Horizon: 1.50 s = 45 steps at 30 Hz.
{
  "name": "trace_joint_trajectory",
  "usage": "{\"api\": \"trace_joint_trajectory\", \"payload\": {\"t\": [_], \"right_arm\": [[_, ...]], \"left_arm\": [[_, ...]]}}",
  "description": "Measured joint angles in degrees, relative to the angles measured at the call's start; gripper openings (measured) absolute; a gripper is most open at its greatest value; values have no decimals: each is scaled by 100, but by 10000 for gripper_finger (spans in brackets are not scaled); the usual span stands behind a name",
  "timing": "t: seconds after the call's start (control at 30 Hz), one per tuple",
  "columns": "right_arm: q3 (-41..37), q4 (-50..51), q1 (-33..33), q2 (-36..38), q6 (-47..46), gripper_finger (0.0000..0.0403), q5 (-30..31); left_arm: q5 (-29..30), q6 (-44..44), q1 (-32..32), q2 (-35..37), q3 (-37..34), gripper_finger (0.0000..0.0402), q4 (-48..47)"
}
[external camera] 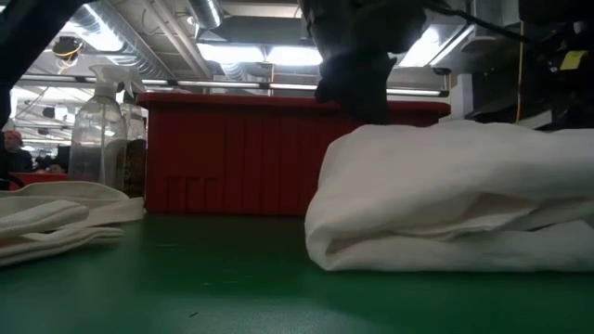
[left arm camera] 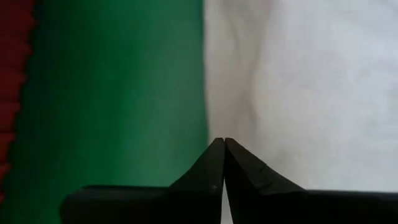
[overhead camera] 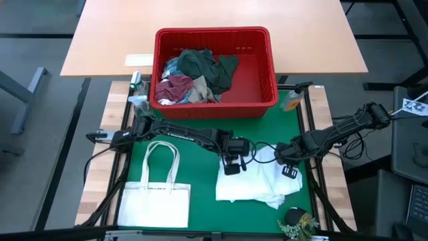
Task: Fold Laundry from Bin
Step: Fold the white polo shirt
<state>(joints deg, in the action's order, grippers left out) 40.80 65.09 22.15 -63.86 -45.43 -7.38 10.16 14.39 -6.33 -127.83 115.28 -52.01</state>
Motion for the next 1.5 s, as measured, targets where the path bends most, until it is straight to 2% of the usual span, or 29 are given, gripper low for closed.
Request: {"api": "trace_joint_trajectory", "payload": {"t": [0.23,0.47,0.63,0.83,1.03,1.3,1.5], "right_arm": [[0,430,2,0,-229,3,-382],[131,876,-2,-1,-236,6,-429],[360,956,-4,-2,-231,2,-299],[391,919,-4,-2,-225,19,72],[391,917,-4,-2,-206,71,183],[391,841,-37,-2,77,175,1319],[391,548,-591,-2,443,199,1391]], "left_arm": [[374,11,46,0,0,10,0],[200,14,28,271,-9,10,-207],[196,13,-36,537,-7,10,-395],[224,13,-69,609,-4,11,-447],[227,7,-98,608,-4,11,-661],[237,4,-96,608,-4,11,-658],[237,2,-96,605,-4,11,-656]]}}
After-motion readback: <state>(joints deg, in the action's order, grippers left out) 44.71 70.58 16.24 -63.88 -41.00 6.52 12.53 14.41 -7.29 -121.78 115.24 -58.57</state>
